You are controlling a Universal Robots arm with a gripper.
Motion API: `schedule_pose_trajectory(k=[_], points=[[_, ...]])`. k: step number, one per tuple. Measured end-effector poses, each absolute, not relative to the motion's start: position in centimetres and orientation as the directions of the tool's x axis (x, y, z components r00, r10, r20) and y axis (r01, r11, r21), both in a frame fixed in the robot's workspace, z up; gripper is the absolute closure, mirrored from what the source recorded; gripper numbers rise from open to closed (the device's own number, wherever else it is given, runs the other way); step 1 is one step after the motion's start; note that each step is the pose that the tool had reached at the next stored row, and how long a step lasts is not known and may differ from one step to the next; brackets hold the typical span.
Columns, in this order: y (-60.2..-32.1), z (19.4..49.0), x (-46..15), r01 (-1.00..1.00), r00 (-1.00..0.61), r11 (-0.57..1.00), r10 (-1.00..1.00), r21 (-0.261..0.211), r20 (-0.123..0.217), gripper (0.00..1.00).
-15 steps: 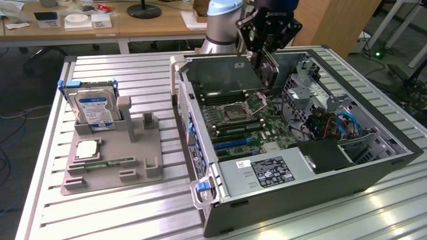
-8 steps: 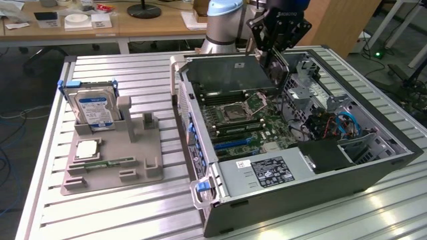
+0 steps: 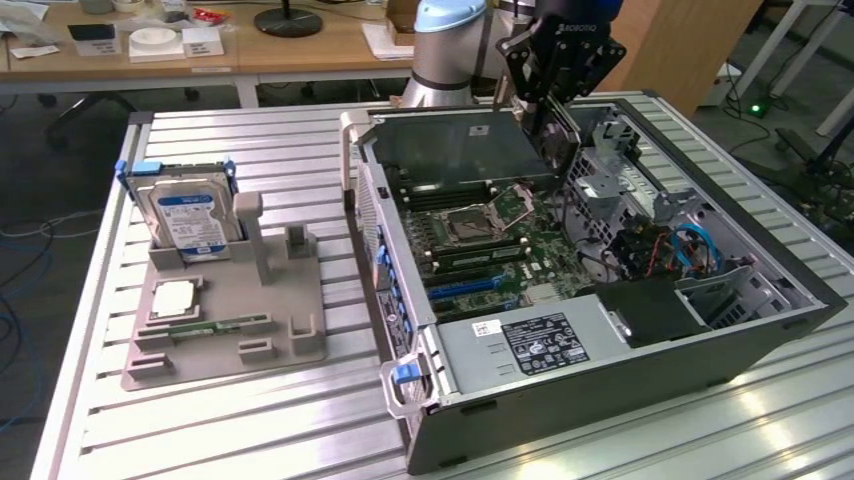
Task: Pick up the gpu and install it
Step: 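Pick up the gpu and move the gpu toward the slot, then insert the gpu into the slot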
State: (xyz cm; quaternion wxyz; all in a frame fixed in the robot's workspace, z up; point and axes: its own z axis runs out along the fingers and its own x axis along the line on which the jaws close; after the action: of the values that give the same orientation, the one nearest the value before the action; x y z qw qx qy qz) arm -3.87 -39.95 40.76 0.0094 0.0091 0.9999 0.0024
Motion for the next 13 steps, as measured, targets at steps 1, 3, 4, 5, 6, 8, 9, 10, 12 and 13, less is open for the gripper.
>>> schedule_pose_trajectory(k=[1,3,4,5,6,8,9,10,12,13], points=[[-39.95,40.76,-3.87,0.018,-1.0,1.0,0.018,0.005,-0.019,0.72],[-39.95,40.76,-3.87,0.018,-1.0,1.0,0.018,0.005,-0.019,0.72],[-39.95,40.76,-3.87,0.018,-1.0,1.0,0.018,0.005,-0.019,0.72],[-39.95,40.76,-3.87,0.018,-1.0,1.0,0.018,0.005,-0.019,0.72],[-39.95,40.76,-3.87,0.018,-1.0,1.0,0.018,0.005,-0.019,0.72],[-39.95,40.76,-3.87,0.018,-1.0,1.0,0.018,0.005,-0.019,0.72],[-39.95,40.76,-3.87,0.018,-1.0,1.0,0.018,0.005,-0.019,0.72],[-39.95,40.76,-3.87,0.017,-1.0,1.0,0.017,0.005,-0.019,0.72],[-39.95,40.76,-3.87,0.008,-1.0,1.0,0.008,0.005,-0.019,0.72],[-39.95,40.76,-3.87,-0.004,-1.0,1.0,-0.004,0.005,-0.019,0.72]])
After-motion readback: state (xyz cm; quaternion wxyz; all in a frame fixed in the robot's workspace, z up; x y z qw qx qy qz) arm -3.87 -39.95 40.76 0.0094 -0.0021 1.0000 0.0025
